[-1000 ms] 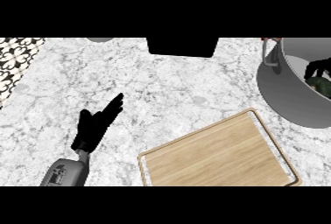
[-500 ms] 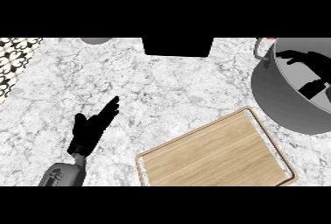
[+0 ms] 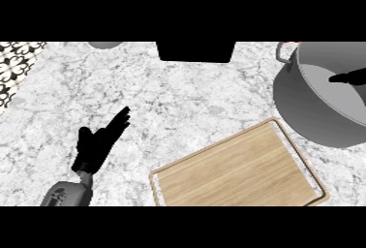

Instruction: Pick the squash from the tray and place it in the pot

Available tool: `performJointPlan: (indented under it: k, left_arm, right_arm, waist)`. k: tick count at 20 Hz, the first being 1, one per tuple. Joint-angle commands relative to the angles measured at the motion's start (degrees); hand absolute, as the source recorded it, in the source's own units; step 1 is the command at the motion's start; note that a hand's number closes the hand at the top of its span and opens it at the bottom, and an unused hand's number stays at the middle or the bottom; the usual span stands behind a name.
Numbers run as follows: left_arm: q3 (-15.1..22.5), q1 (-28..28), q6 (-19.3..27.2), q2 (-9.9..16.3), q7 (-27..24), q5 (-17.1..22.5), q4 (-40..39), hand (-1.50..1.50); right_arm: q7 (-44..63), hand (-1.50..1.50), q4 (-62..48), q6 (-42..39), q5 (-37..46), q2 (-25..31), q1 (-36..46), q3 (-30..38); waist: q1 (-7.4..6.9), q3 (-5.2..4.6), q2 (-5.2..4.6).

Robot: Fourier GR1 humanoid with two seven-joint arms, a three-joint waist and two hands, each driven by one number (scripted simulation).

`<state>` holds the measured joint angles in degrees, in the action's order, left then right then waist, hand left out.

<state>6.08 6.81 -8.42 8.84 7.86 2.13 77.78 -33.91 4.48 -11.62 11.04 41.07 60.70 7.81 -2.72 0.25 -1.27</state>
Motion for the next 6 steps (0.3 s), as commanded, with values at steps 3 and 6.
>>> performJointPlan:
  k: [3,6]
  left_arm:
    - [-0.3,-0.3,0.3,0.3,-0.3,-0.5,0.2,0.00]
    - [-0.1,2.2,0.3,-0.2,-0.1,-0.9,-1.1,0.00]
  right_arm:
    - [-0.9,-1.50,-1.8,-6.0,-7.7,8.5,-1.8,8.0]
    - [-0.8,-1.50,-1.6,-7.3,-9.2,8.7,-2.5,9.4]
  waist:
    - [-0.37,0.14,-0.53]
    - [-0.57,0.12,-0.63]
